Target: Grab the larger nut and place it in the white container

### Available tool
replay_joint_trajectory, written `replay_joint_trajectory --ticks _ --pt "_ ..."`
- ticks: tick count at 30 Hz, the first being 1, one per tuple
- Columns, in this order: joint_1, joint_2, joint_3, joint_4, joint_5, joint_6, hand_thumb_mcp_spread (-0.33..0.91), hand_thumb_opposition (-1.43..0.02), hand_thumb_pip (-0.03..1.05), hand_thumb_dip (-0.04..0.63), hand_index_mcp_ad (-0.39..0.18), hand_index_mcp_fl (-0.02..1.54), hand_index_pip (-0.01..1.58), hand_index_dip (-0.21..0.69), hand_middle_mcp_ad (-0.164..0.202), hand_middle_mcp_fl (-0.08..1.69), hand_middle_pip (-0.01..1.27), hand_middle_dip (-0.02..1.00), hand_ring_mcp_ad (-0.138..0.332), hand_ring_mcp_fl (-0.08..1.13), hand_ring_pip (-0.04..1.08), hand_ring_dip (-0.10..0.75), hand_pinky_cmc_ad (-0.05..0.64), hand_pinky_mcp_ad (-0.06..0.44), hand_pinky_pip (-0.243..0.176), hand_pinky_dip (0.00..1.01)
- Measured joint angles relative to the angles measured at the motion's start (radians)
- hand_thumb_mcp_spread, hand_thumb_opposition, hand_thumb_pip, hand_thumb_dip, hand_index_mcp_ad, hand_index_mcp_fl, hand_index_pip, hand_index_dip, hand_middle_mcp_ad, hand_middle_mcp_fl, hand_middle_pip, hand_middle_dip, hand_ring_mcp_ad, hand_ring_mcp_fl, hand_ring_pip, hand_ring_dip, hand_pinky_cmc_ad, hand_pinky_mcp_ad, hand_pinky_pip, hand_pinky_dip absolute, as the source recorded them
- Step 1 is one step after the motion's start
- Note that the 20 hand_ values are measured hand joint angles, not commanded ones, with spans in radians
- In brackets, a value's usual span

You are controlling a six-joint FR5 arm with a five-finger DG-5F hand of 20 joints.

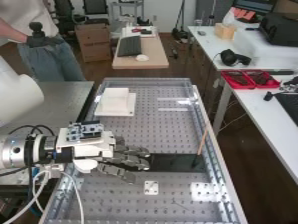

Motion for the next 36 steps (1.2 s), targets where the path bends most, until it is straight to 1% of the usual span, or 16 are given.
replay_joint_trajectory --ticks 7,11,12,14,18,20,23,26,27,29,32,36 --pt "-0.003 -0.009 0.015 -0.012 -0.015 -0.005 0.33 -0.91 0.79 0.175 -0.194 0.01 1.55 0.016 0.063 0.00 0.14 0.19 0.164 0.00 0.22 0.138 0.367 0.328 -0.089 0.67" --pt "-0.004 -0.016 0.022 -0.021 -0.024 -0.012 0.33 -0.91 0.79 0.175 -0.197 0.01 1.55 0.016 0.063 -0.01 0.14 0.19 0.162 0.00 0.21 0.138 0.347 0.326 -0.089 0.68" --pt "-0.005 -0.017 0.022 -0.022 -0.025 -0.013 0.33 -0.91 0.79 0.175 -0.197 0.01 1.55 0.016 0.063 0.00 0.14 0.19 0.162 0.00 0.23 0.138 0.346 0.328 -0.089 0.68" --pt "-0.006 -0.017 0.022 -0.021 -0.026 -0.010 0.32 -0.91 0.79 0.175 -0.195 0.01 1.55 0.014 0.063 0.00 0.14 0.19 0.164 0.00 0.23 0.136 0.346 0.328 -0.089 0.68" --pt "-0.007 -0.017 0.020 -0.017 -0.024 -0.006 0.33 -0.91 0.79 0.175 -0.202 0.01 1.55 0.014 0.063 0.00 0.14 0.18 0.164 0.00 0.23 0.124 0.349 0.309 -0.089 0.68" --pt "-0.008 -0.017 0.018 -0.014 -0.024 -0.005 0.33 -0.91 0.79 0.175 -0.206 0.01 1.55 0.014 0.063 0.00 0.14 0.19 0.157 0.00 0.23 0.124 0.353 0.309 -0.089 0.68" --pt "-0.009 -0.016 0.014 0.000 -0.023 0.006 0.33 -0.91 0.80 0.175 -0.206 0.03 1.55 0.014 0.063 0.00 0.14 0.18 0.157 0.00 0.24 0.124 0.353 0.309 -0.089 0.68" --pt "-0.009 -0.016 0.011 0.006 -0.022 0.011 0.33 -0.91 0.80 0.175 -0.202 0.07 1.55 0.014 0.063 0.00 0.14 0.18 0.157 0.01 0.23 0.124 0.339 0.309 -0.089 0.68" --pt "-0.009 -0.016 0.010 0.007 -0.021 0.012 0.33 -0.91 0.80 0.175 -0.206 0.10 1.55 0.017 0.063 -0.01 0.14 0.18 0.159 0.00 0.25 0.122 0.339 0.309 -0.089 0.68" --pt "-0.008 -0.016 0.007 0.010 -0.018 0.016 0.33 -0.91 0.80 0.175 -0.199 0.12 1.55 0.014 0.063 0.00 0.14 0.18 0.159 0.00 0.25 0.119 0.339 0.309 -0.089 0.68" --pt "-0.006 -0.017 0.006 0.011 -0.018 0.017 0.33 -0.91 0.80 0.175 -0.192 0.12 1.55 0.012 0.063 0.00 0.14 0.18 0.147 0.00 0.25 0.119 0.337 0.309 -0.089 0.68" --pt "-0.006 -0.019 0.007 0.006 -0.018 0.015 0.34 -0.91 0.80 0.175 -0.190 0.12 1.55 0.012 0.063 0.00 0.14 0.18 0.147 0.00 0.25 0.119 0.339 0.309 -0.089 0.68"
